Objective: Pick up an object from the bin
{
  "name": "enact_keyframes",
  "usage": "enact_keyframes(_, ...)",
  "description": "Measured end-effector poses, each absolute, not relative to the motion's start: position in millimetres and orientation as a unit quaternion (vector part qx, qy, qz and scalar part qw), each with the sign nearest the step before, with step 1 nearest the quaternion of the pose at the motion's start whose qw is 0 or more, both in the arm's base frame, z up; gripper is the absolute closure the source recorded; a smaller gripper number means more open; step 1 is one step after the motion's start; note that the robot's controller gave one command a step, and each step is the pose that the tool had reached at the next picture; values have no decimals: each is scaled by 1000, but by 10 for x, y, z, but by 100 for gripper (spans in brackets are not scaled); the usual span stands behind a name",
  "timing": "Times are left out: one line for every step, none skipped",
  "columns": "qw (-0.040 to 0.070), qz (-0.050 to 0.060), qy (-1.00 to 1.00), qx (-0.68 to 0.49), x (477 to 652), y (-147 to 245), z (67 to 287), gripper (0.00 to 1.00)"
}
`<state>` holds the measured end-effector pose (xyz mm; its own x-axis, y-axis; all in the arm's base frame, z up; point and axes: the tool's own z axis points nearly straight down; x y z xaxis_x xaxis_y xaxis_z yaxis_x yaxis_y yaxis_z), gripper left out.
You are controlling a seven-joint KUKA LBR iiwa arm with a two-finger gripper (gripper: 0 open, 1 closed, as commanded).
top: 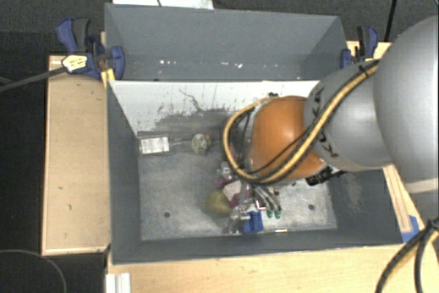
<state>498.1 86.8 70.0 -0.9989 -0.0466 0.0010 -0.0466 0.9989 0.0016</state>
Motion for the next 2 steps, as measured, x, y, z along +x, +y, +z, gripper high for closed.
enact_keyframes(3, -1, -1000, 21, 4968, 878, 713, 100)
enact_keyframes(-4, 0, -999, 44, 5022, 756, 2428, 100)
